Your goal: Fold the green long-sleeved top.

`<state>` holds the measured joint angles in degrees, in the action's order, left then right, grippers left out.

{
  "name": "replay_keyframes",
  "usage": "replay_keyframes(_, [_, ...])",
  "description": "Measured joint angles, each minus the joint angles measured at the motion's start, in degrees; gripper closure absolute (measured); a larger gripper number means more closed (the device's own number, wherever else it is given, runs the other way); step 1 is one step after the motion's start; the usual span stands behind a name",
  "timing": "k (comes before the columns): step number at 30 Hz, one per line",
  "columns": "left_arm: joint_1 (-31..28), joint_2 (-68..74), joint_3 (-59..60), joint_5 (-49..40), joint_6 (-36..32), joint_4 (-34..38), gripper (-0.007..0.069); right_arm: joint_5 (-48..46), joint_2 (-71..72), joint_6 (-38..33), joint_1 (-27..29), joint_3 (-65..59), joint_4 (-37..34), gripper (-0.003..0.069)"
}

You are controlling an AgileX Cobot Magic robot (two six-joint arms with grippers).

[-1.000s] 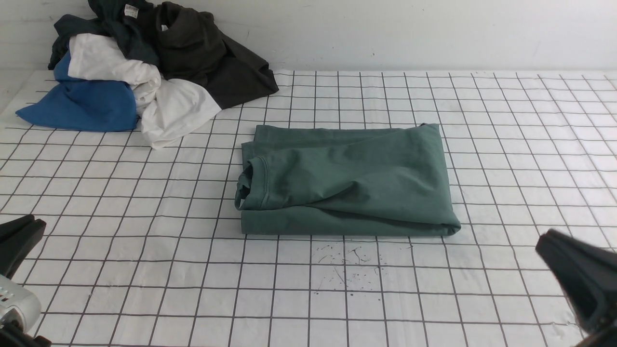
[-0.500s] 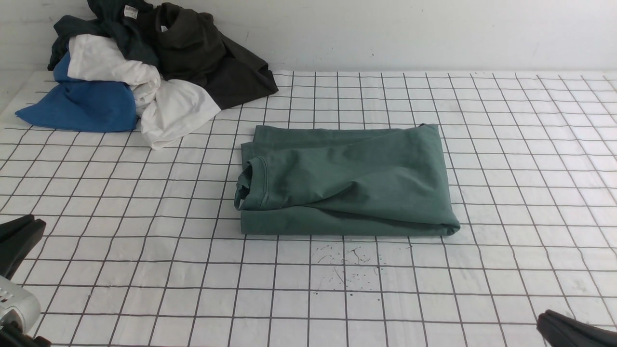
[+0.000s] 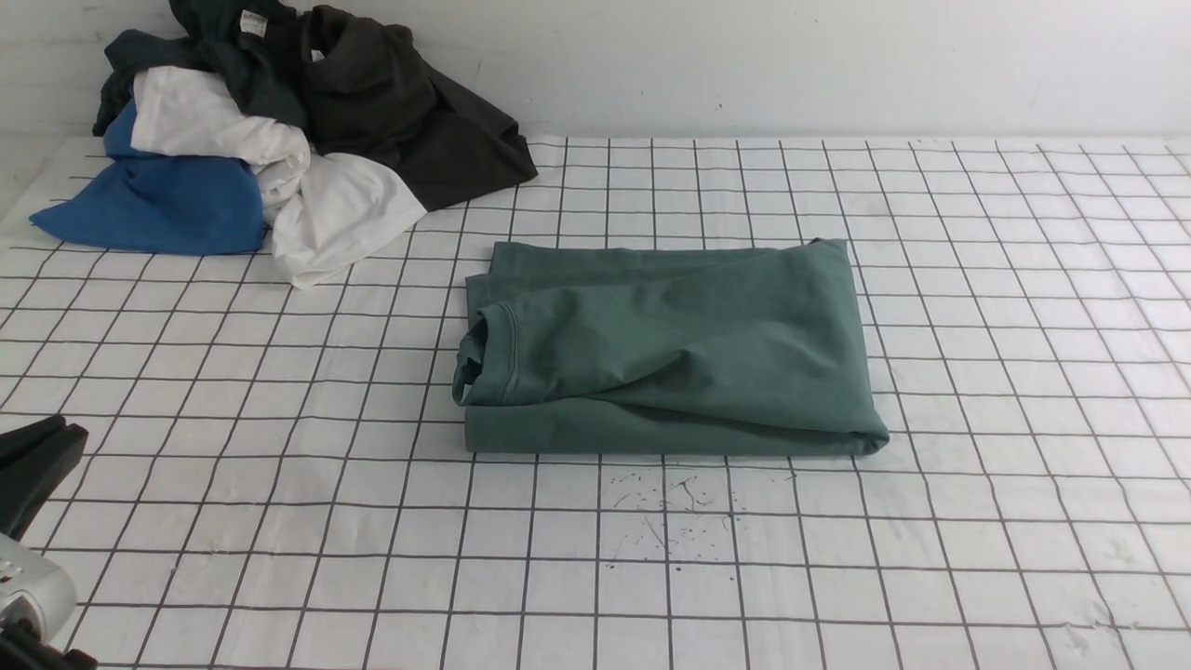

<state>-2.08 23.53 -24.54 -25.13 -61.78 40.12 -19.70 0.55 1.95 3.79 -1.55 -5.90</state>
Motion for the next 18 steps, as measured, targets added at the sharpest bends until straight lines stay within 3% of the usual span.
replay_keyframes(18, [-0.06, 0.0, 0.0, -0.07, 0.05, 0.0, 0.0631, -0.62, 0.0, -0.15, 0.98, 0.11, -0.13, 0.0673])
